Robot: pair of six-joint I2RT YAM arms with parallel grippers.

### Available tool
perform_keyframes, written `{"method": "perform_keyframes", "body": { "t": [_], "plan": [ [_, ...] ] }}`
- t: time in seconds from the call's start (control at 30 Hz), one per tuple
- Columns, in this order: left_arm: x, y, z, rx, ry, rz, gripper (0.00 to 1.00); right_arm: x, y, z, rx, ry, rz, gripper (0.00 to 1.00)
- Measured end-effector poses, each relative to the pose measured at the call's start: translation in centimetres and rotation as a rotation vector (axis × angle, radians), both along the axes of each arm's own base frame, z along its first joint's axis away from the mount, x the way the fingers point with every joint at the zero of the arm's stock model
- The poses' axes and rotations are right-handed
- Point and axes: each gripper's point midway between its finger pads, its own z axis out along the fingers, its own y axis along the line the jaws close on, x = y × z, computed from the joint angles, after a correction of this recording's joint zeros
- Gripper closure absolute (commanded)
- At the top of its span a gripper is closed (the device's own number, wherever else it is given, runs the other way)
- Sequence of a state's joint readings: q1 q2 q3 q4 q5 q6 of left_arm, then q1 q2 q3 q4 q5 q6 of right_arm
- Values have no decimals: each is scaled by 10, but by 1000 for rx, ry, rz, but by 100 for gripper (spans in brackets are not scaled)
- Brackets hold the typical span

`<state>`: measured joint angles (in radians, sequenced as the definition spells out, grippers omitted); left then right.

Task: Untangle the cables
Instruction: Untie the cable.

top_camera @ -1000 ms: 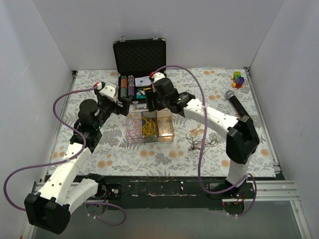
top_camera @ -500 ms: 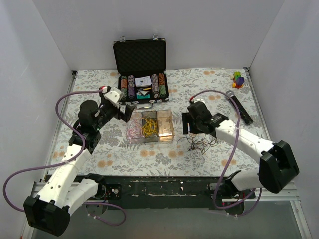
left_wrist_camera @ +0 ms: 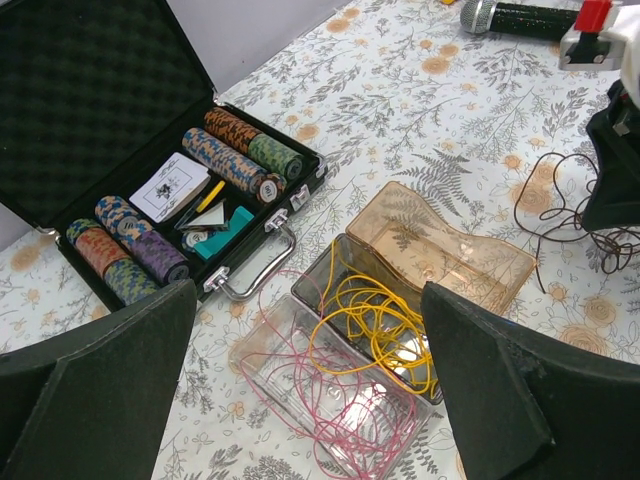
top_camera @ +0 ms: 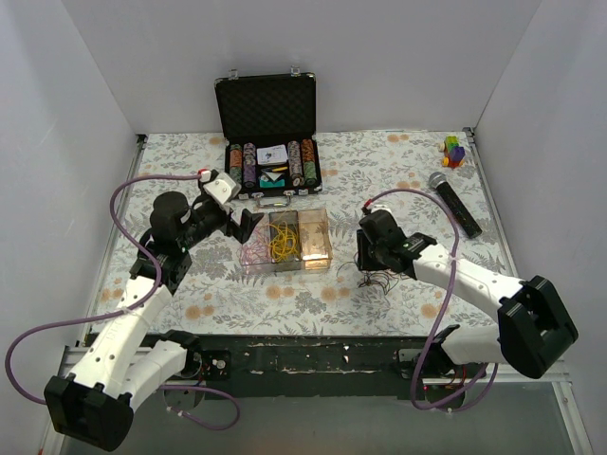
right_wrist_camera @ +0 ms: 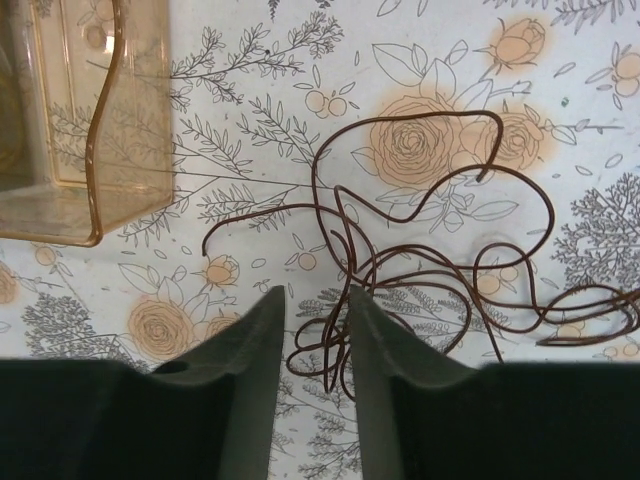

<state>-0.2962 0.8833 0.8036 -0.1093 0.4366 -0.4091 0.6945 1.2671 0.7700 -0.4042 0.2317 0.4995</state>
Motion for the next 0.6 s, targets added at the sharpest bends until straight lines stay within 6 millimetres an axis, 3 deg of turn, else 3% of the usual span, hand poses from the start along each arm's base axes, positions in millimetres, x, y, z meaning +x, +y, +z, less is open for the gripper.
{"method": "perform_keyframes", "body": {
  "t": [0.23,0.33,0.5,0.6],
  "plan": [
    [-6,-1,4,-3,-12,-17,5,4,5,-17,-5,19,8,76],
    [-8,-2,6,-6,-16,-26,5,5,6,-18,-6,17,12,98],
    [-10,-3,7,-10,-18,-36,6,7,7,-16,-7,8,17,99],
    [-12,-6,7,-18,-12,-55,7,10,10,0,6,-23,31,99]
  ]
}}
